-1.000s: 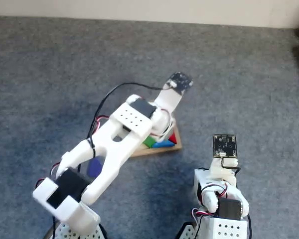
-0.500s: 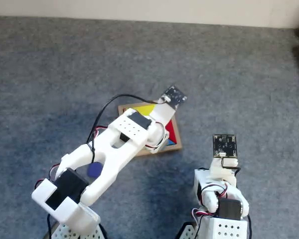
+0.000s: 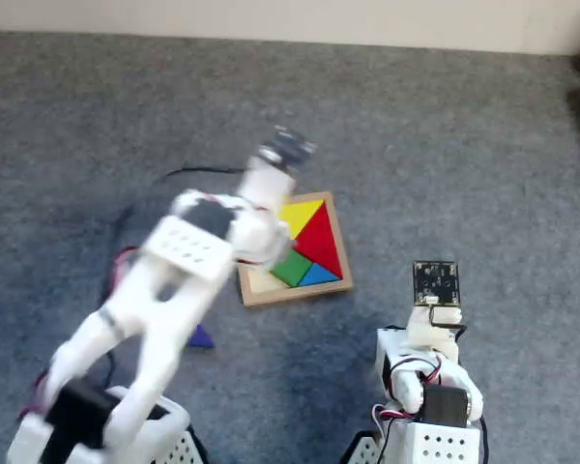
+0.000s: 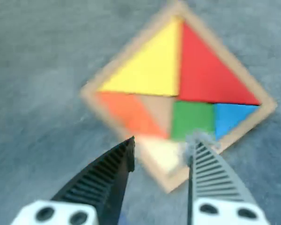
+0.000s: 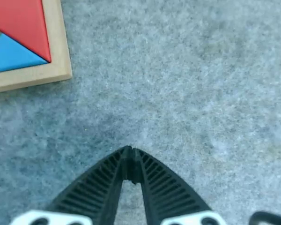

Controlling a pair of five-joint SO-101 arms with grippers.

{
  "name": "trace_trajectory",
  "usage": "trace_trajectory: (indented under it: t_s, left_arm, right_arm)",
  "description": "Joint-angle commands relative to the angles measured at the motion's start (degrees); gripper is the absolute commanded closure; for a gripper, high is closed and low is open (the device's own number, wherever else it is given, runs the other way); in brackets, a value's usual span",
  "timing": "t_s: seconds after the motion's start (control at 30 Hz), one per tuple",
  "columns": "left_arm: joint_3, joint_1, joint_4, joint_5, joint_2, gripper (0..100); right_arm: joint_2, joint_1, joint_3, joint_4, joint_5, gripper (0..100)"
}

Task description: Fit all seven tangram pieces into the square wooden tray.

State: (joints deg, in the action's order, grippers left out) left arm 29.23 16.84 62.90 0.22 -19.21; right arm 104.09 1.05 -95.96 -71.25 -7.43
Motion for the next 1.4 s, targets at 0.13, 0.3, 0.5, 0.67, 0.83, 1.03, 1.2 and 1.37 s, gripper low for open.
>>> trace_trajectory:
  t_s: [0.13,0.3,0.5,0.67,0.83,1.03,1.2,1.37]
  left_arm:
    - [-2.24,-11.47,21.54,-0.62,-10.07,63]
    - [1.1,-18.77,25.76,-0.26,-9.01,62]
    - [11.3,-26.07,24.44,-0.26,-9.19,62]
    - [18.86,-28.18,20.75,-0.18,-9.19,62]
    - [22.2,-28.0,19.43,0.53,-8.92,62]
    - [22.37,-25.01,16.62,25.05,-8.84,62]
    - [25.8,-19.3,11.34,35.87,-8.75,62]
    - [30.29,-18.59,2.55,39.3,-8.75,62]
  right_arm:
    - [1.01,0.57,-5.85,-0.4,-0.62,99.3]
    - [1.01,0.57,-5.85,-0.4,-0.62,99.3]
    - [1.01,0.57,-5.85,-0.4,-0.62,99.3]
    - [1.01,0.57,-5.85,-0.4,-0.62,99.3]
    - [1.01,0.57,-5.85,-0.4,-0.62,99.3]
    - [1.01,0.57,-5.85,-0.4,-0.62,99.3]
    - [1.01,0.57,-5.85,-0.4,-0.62,99.3]
    - [1.01,0.57,-5.85,-0.4,-0.62,99.3]
